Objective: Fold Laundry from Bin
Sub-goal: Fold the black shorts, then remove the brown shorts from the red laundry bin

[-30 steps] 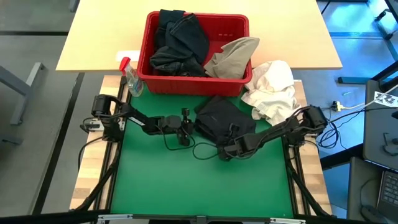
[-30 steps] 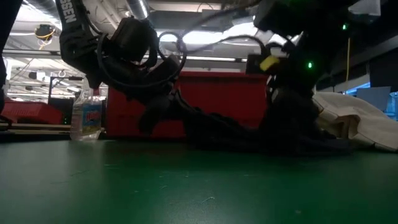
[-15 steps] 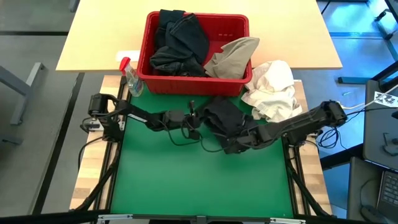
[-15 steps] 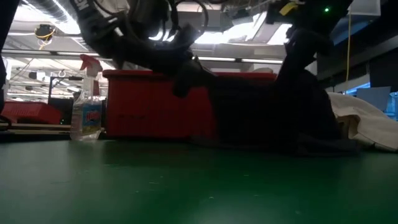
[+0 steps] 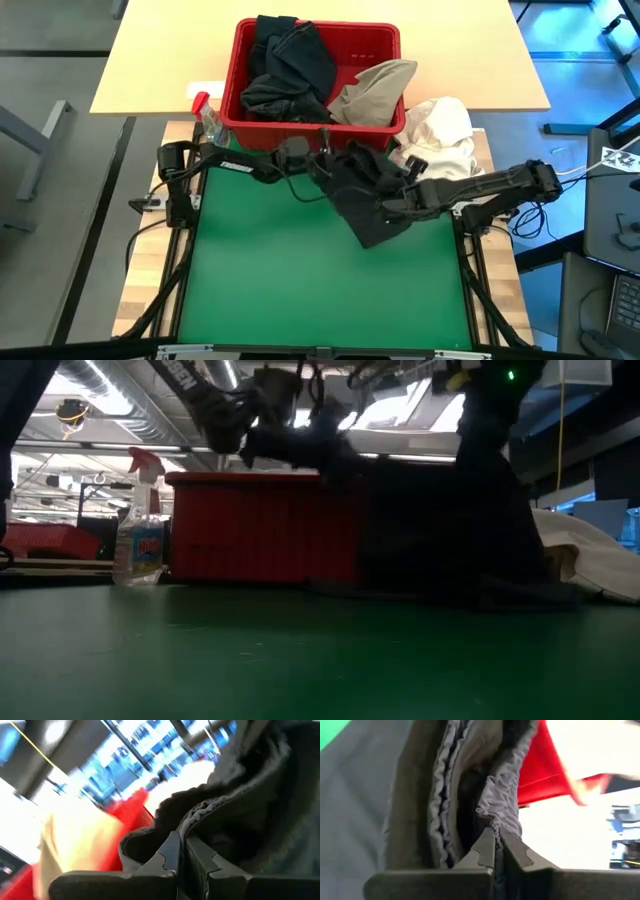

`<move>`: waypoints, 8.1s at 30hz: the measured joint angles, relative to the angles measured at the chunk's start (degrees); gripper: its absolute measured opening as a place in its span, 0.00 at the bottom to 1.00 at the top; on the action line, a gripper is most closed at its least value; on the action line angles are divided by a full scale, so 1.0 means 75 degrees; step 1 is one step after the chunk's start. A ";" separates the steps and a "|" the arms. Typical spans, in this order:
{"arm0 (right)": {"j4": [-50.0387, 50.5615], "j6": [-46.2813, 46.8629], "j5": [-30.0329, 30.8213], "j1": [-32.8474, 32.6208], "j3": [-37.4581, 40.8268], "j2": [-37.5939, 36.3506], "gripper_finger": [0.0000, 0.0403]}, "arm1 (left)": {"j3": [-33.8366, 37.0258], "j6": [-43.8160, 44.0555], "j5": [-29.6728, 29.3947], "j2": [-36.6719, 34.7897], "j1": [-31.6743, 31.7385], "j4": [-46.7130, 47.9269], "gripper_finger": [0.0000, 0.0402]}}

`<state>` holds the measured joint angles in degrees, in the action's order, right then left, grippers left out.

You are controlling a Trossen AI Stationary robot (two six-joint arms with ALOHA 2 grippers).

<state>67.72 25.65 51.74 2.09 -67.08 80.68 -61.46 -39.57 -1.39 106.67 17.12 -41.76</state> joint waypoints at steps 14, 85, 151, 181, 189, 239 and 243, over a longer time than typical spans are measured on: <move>-0.2829 0.0840 -0.1060 0.0017 0.1685 -0.0016 0.03 | -0.0727 0.0030 0.0859 0.0538 0.0373 0.2123 0.01; -0.7539 0.2087 -0.4117 -0.1257 0.3648 0.1120 0.48 | 0.2020 0.3439 0.0237 -0.0846 0.0574 0.3497 0.44; -0.5804 0.2087 -0.4436 -0.0782 0.2750 0.0814 0.48 | 0.2000 0.4614 -0.0480 -0.1448 -0.1439 0.3502 0.44; -0.1788 0.6918 -0.4125 -0.3988 0.2320 -0.0547 0.48 | 0.2000 0.4928 -0.0518 -0.1448 -0.1500 0.4194 0.44; -0.3475 0.6671 -0.3166 -0.2950 0.3603 -0.0247 0.48 | 0.2000 0.4936 -0.0518 -0.1448 -0.1498 0.4182 0.44; -0.7501 -0.0313 -0.1225 -0.0459 0.1901 0.0520 0.48 | 0.1994 0.3662 -0.3985 -0.6458 -0.1608 0.6204 0.60; -0.9180 -0.1964 -0.1950 -0.0010 0.1902 0.0922 0.48 | 0.1994 0.3331 -0.4284 -0.6458 -0.1074 0.5634 0.59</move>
<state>-1.13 10.92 37.11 2.02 -52.82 87.60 -46.50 -14.59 -33.52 58.24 9.07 0.50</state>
